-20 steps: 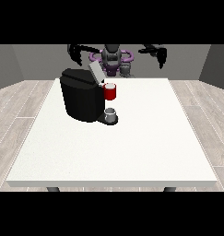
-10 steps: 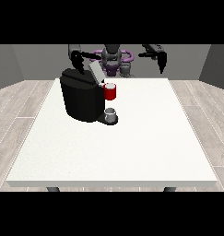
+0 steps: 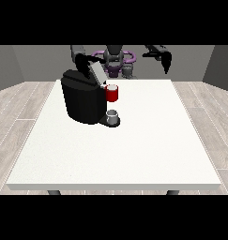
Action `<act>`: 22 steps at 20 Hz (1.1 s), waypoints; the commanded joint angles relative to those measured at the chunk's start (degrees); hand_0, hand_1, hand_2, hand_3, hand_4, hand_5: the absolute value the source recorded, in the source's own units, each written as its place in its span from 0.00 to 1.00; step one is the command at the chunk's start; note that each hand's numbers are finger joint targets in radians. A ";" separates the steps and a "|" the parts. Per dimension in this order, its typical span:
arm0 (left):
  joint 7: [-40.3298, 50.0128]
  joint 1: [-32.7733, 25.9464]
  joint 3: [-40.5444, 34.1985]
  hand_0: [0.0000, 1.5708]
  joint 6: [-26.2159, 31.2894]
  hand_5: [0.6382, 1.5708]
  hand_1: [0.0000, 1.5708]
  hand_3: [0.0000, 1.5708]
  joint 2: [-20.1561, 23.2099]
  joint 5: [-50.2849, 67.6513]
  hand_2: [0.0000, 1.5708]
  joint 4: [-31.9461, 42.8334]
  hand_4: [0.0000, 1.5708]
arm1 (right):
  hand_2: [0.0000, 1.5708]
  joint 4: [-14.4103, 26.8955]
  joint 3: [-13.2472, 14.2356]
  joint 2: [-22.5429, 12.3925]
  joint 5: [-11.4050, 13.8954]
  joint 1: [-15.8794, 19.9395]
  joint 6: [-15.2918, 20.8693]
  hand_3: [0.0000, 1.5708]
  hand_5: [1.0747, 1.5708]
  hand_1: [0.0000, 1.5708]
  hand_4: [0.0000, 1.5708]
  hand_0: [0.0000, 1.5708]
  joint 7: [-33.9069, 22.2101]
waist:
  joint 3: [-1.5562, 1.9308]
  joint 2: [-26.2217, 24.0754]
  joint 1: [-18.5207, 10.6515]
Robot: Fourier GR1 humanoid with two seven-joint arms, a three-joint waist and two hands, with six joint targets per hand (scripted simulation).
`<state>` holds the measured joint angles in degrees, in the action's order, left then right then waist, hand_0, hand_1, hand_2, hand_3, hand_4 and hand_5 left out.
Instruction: Insert the coffee pod into the coffee machine and close the lid
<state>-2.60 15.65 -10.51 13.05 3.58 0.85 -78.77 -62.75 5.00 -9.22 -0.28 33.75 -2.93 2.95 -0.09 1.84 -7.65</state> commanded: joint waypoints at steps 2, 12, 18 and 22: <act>-1.87 1.72 -0.10 0.00 -3.54 1.00 0.00 0.00 -0.45 -0.73 0.00 1.33 0.00 | 0.00 1.44 -0.63 -0.28 0.24 2.28 -2.29 0.00 1.00 0.00 0.00 0.00 0.35 | 0.09 2.15 2.67; -1.22 -1.99 0.39 0.00 0.34 1.00 0.00 0.00 1.90 1.99 0.00 -0.08 0.00 | 0.00 5.15 0.11 0.28 1.50 5.90 -0.47 0.00 1.00 0.00 0.00 0.00 0.81 | 0.09 2.10 -0.29; 2.65 -0.17 0.58 0.00 -0.78 1.00 0.00 0.00 2.17 2.52 0.00 -1.46 0.00 | 0.00 5.83 -1.60 0.80 3.31 8.16 -0.27 0.00 1.00 0.00 0.14 0.00 -0.89 | 0.10 1.46 -1.58; -4.84 -1.89 0.78 0.00 -0.95 1.00 0.00 0.00 2.83 -0.23 0.00 1.72 0.10 | 0.00 3.11 -2.91 -0.05 4.41 11.20 -0.60 0.00 1.00 0.00 0.14 0.00 -1.36 | 0.07 3.18 -1.21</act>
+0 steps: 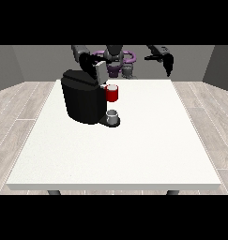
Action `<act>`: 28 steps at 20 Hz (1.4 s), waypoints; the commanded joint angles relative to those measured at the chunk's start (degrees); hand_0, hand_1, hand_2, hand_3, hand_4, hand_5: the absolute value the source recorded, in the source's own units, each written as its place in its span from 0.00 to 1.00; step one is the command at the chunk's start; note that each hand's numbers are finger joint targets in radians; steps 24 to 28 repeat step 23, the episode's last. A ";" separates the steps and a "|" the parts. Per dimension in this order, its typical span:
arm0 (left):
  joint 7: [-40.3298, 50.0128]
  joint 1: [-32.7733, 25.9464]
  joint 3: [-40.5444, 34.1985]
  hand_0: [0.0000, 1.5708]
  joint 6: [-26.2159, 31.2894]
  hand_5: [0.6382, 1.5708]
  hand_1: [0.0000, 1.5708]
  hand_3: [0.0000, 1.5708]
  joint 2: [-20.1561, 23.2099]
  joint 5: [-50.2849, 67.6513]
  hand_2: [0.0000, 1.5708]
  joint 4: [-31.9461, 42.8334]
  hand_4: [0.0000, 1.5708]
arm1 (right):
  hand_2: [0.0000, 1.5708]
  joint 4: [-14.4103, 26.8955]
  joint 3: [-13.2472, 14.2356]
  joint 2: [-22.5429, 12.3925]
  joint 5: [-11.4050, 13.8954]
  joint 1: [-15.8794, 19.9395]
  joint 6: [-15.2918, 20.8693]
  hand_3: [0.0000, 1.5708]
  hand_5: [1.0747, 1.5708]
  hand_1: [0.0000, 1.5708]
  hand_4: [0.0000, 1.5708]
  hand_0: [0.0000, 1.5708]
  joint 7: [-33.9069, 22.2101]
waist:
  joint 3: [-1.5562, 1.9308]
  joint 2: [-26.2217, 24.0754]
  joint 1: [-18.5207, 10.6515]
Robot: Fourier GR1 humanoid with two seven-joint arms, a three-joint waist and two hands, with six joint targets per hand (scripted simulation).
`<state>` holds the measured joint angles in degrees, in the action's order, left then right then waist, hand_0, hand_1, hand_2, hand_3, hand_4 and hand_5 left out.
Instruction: Insert the coffee pod into the coffee machine and close the lid
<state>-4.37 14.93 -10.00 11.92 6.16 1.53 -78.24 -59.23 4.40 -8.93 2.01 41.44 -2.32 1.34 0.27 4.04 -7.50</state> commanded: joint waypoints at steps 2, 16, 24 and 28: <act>0.85 2.02 0.32 0.00 -1.82 1.00 0.00 0.00 -0.28 -0.85 0.00 0.48 0.11 | 0.00 -0.19 -4.34 1.32 4.10 2.86 0.30 0.00 1.00 0.00 0.08 0.00 0.73 | -0.28 0.94 -1.41; -1.41 0.61 0.93 0.00 -1.25 1.00 0.00 0.00 -0.65 -0.64 0.00 0.56 0.13 | 0.00 -7.78 -9.25 7.00 2.49 -5.08 -0.91 0.00 1.00 0.00 0.16 0.00 5.13 | -0.25 -3.29 0.08; -6.36 -6.98 -0.90 0.00 -0.39 1.00 0.00 0.00 -0.43 0.38 0.00 4.21 0.12 | 0.00 -14.59 -16.09 8.86 -4.57 -22.59 2.30 0.00 1.00 0.00 0.10 0.00 5.54 | -0.27 -10.99 7.26; -6.36 -6.98 -0.90 0.00 -0.39 1.00 0.00 0.00 -0.43 0.38 0.00 4.21 0.12 | 0.00 -14.59 -16.09 8.86 -4.57 -22.59 2.30 0.00 1.00 0.00 0.10 0.00 5.54 | -0.27 -10.99 7.26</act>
